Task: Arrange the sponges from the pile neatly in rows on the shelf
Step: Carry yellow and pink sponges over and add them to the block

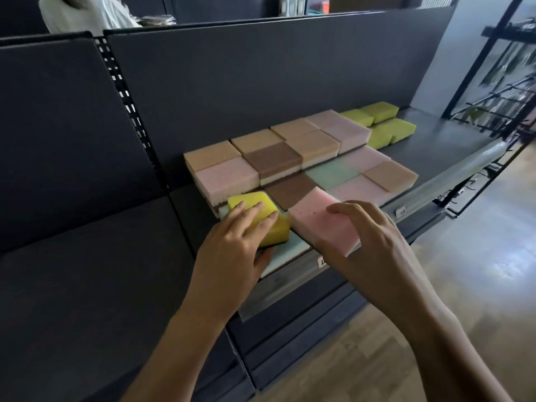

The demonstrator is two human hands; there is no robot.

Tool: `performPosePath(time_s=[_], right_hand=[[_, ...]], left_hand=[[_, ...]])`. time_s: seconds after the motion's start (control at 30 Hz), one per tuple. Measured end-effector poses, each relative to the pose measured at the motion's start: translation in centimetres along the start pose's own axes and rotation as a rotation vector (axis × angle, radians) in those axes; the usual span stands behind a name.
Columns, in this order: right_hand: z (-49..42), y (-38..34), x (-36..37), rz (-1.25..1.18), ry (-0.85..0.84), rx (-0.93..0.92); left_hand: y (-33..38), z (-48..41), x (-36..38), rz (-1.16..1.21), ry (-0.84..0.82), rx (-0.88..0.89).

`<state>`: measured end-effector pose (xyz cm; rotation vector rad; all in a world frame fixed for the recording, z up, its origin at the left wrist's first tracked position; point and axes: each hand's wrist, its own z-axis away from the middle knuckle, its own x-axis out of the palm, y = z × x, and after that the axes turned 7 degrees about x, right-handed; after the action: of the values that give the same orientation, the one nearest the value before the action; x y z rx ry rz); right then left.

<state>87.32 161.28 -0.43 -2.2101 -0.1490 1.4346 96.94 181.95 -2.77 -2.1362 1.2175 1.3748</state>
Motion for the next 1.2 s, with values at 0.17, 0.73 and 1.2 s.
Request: performPosePath(time_s=[0.17,0.73,1.2], right_hand=[[-0.4,0.4,-0.4,0.008,-0.009,0.017],[-3.5,2.2,-1.9,-0.054,-0.167,-0.094],[-13.3,15.2,-6.7,-0.035,-0.341,-0.451]], left_hand=[[-0.3,-0.3,0.1,-0.006,-0.065,0.029],[1.8,-6.9,-0.3,0.111,-0.100,0.141],[9.5,-15.1,5.9,0.235,-0.125,-0.016]])
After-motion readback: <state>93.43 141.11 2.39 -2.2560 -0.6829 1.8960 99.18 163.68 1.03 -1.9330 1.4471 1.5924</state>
